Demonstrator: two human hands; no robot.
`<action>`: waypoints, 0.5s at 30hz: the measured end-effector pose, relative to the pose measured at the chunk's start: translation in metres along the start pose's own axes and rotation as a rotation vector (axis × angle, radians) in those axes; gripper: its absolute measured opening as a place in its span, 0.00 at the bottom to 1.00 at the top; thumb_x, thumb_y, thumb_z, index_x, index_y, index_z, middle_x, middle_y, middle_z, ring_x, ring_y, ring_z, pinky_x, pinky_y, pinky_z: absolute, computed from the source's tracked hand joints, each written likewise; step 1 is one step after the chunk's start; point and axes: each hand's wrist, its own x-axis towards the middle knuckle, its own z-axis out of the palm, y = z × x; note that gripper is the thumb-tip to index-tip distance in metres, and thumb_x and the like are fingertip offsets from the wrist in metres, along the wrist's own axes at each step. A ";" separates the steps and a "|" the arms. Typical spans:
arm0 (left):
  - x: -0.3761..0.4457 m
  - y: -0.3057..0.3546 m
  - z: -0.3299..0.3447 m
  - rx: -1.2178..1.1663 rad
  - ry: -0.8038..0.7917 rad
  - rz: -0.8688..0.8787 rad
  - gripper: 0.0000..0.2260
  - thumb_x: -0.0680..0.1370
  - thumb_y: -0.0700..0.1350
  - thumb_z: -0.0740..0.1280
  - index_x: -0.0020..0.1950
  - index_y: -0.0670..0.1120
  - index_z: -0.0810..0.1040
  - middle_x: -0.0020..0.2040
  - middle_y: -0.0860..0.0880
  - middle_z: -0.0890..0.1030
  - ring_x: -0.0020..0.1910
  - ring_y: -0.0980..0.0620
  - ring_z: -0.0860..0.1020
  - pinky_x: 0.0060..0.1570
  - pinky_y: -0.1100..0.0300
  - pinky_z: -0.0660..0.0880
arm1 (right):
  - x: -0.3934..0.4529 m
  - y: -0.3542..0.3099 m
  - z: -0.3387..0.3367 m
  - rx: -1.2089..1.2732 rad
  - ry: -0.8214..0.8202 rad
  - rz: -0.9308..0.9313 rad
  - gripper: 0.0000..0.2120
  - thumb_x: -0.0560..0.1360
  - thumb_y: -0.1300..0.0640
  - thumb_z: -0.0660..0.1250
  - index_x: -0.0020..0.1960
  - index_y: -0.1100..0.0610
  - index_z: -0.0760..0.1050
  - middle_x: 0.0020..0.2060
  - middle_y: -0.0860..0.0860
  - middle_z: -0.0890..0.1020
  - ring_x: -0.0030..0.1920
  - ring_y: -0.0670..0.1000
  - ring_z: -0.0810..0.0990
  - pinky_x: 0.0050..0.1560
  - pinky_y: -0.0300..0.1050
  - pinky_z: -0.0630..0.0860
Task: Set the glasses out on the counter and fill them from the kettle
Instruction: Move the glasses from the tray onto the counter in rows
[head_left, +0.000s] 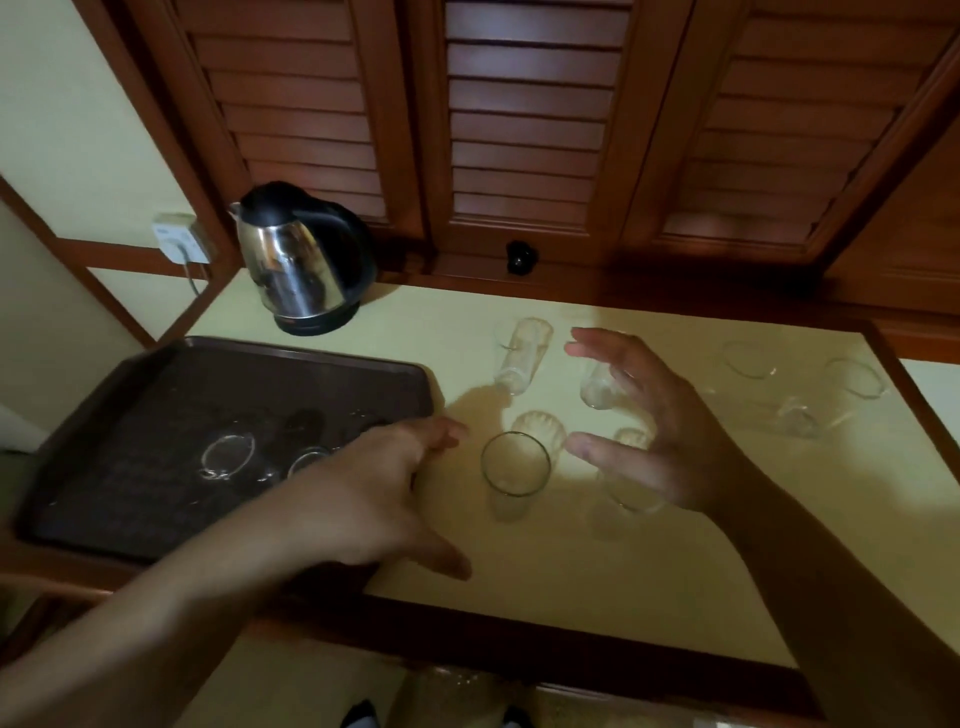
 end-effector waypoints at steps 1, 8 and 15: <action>-0.011 -0.003 -0.018 0.039 -0.031 0.019 0.47 0.64 0.53 0.88 0.79 0.62 0.69 0.75 0.65 0.74 0.73 0.64 0.72 0.74 0.63 0.72 | 0.012 -0.012 0.011 -0.005 -0.007 -0.024 0.35 0.70 0.43 0.79 0.74 0.48 0.71 0.72 0.43 0.77 0.75 0.47 0.73 0.74 0.51 0.68; -0.032 -0.072 -0.110 0.288 -0.035 -0.025 0.38 0.68 0.58 0.84 0.75 0.63 0.72 0.67 0.64 0.76 0.66 0.61 0.76 0.66 0.59 0.78 | 0.077 -0.082 0.118 -0.340 -0.259 -0.018 0.37 0.69 0.30 0.73 0.74 0.40 0.67 0.59 0.40 0.81 0.44 0.39 0.81 0.42 0.37 0.77; -0.014 -0.135 -0.094 0.694 -0.152 -0.052 0.39 0.70 0.57 0.82 0.78 0.58 0.71 0.73 0.52 0.75 0.71 0.49 0.77 0.67 0.53 0.78 | 0.106 -0.109 0.211 -0.771 -0.589 0.062 0.40 0.65 0.24 0.71 0.67 0.49 0.71 0.57 0.52 0.81 0.56 0.58 0.82 0.46 0.48 0.76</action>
